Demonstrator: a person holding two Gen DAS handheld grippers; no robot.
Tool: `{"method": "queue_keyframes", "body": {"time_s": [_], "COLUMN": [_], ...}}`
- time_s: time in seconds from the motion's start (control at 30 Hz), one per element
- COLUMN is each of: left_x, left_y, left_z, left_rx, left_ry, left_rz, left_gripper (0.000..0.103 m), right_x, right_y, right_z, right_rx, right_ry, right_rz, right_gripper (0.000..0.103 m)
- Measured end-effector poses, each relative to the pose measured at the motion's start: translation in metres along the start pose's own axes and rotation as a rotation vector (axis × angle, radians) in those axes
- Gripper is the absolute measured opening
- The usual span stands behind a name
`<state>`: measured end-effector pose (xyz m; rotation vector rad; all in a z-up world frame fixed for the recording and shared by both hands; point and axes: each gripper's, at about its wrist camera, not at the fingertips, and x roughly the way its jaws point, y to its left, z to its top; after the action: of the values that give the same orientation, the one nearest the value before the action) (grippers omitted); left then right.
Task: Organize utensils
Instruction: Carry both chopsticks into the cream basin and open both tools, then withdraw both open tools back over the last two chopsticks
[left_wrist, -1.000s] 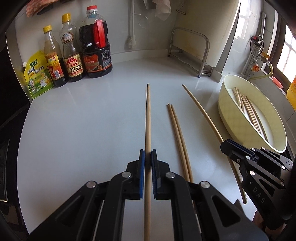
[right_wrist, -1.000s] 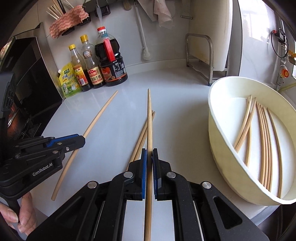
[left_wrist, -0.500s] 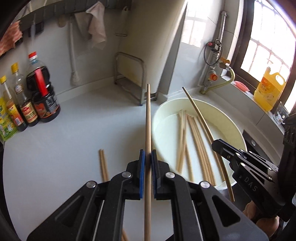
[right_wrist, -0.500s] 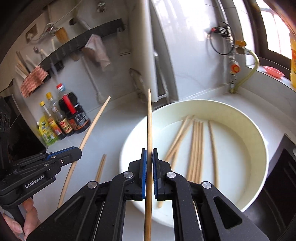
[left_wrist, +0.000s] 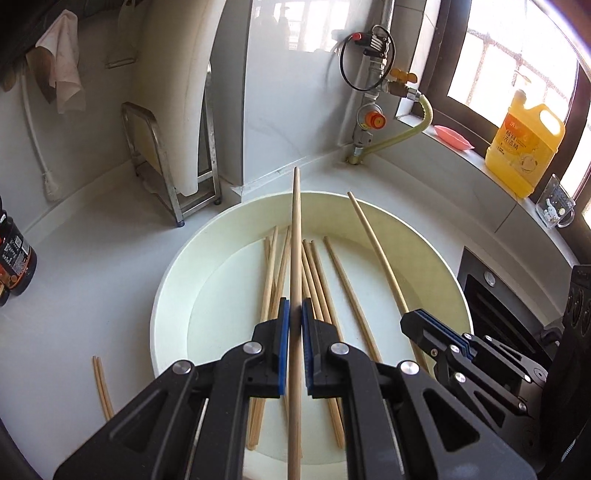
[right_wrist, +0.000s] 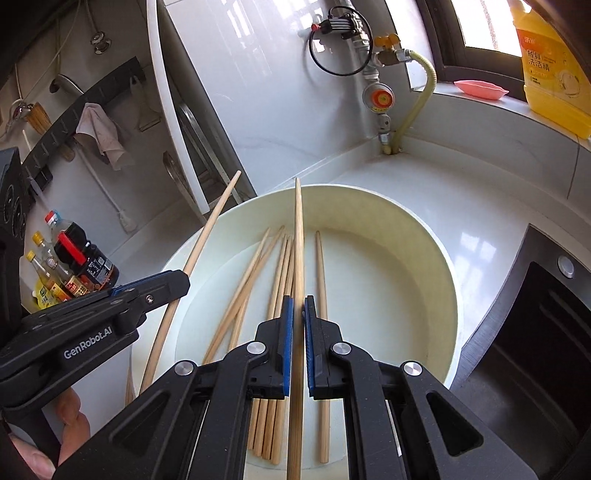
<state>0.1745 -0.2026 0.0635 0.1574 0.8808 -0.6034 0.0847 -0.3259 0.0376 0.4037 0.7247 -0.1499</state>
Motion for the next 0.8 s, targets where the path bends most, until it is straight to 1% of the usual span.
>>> {"method": "queue_keyframes", "body": {"time_s": [0.17,0.23,0.27,0.3,0.37,0.53,0.57,0.6,0.67,0.73,0.8], "left_x": [0.011,0.009,0.006,0.003,-0.003,-0.022,-0.027,-0.033,-0.044,-0.052,-0.061], "left_y": [-0.003,0.0,0.001,0.003,0.009,0.03,0.035,0.04,0.052,0.066,0.082], "left_z": [0.001,0.0,-0.001,-0.002,-0.004,-0.017,-0.021,-0.026,-0.038,-0.055,-0.071], "left_rx": [-0.001,-0.008,-0.011,-0.014,-0.021,-0.057,-0.063,-0.069,-0.076,-0.083,-0.106], "left_ry": [0.028,0.023,0.015,0.006,-0.005,-0.02,-0.026,-0.032,-0.047,-0.04,-0.027], "left_rz": [0.004,0.007,0.014,0.029,0.052,0.079,0.088,0.096,0.12,0.164,0.184], "left_gripper": [0.009,0.02,0.027,0.032,0.034,0.034,0.036,0.041,0.045,0.045,0.045], "right_x": [0.0,-0.004,-0.006,-0.007,-0.01,-0.015,-0.017,-0.018,-0.02,-0.02,-0.021], "right_y": [-0.002,-0.003,-0.004,-0.005,-0.003,0.01,0.013,0.018,0.029,0.041,0.058], "right_z": [0.001,0.001,0.001,0.001,0.001,0.0,0.0,-0.001,-0.004,-0.009,-0.014], "right_rx": [0.006,0.011,0.014,0.017,0.019,-0.013,-0.022,-0.032,-0.05,-0.068,-0.108], "right_ry": [-0.003,-0.017,-0.024,-0.025,-0.029,-0.032,-0.032,-0.032,-0.028,-0.017,-0.013], "right_rz": [-0.005,-0.019,-0.018,-0.017,-0.009,0.012,0.018,0.025,0.046,0.08,0.095], "right_gripper": [0.007,0.022,0.022,0.022,0.022,0.022,0.022,0.022,0.022,0.023,0.023]}}
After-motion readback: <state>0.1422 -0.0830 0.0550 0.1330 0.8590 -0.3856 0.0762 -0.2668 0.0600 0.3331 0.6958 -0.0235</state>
